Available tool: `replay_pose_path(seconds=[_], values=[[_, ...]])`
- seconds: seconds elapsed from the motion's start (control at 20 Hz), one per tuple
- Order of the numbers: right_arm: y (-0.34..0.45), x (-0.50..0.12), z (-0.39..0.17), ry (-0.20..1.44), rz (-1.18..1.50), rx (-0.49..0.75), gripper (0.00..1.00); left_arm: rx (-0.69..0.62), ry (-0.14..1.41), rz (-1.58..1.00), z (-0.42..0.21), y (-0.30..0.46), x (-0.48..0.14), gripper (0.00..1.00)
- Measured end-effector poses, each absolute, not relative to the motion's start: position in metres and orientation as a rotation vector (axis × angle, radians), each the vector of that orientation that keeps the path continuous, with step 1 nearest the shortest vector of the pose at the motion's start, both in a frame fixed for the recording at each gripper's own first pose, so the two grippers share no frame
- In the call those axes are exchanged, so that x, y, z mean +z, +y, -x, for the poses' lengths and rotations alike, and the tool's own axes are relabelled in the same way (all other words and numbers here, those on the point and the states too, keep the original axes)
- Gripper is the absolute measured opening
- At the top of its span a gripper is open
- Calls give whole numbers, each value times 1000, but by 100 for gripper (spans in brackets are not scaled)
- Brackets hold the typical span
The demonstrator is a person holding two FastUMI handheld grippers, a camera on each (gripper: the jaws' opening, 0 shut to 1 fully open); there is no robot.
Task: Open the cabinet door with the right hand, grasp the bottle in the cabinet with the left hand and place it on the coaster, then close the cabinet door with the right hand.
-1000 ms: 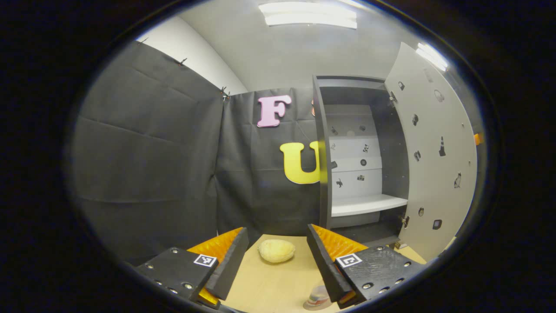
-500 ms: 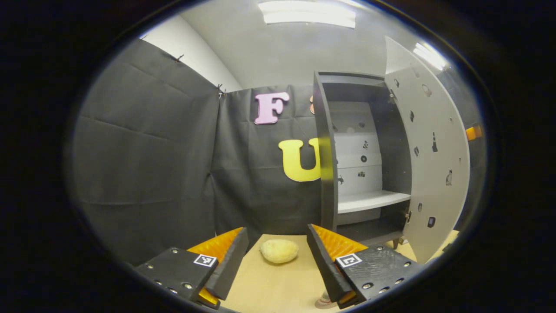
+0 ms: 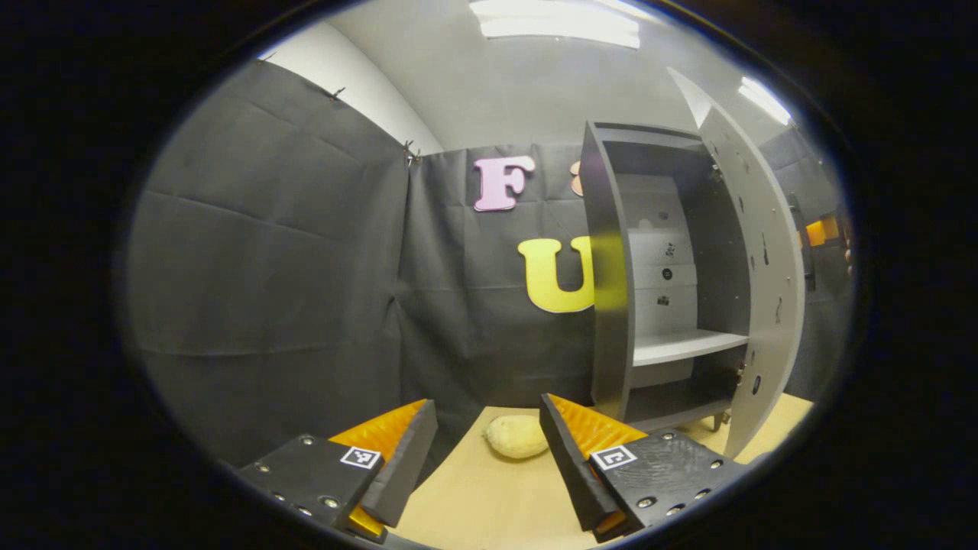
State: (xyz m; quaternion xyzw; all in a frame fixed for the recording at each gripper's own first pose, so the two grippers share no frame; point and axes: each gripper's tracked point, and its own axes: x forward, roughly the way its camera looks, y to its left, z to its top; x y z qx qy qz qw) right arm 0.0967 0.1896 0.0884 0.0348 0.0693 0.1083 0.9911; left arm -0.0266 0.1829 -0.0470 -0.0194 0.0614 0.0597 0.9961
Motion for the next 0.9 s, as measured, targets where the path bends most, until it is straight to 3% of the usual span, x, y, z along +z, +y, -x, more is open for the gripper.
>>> replay_pose_path(seconds=[0.3, 0.9], values=[[274, 85, -118, 133, -74, 323, 94, 160, 133, 33, 37, 218, -56, 84], [319, 76, -165, 162, -117, 312, 91, 212, 140, 76, 59, 251, -58, 82]])
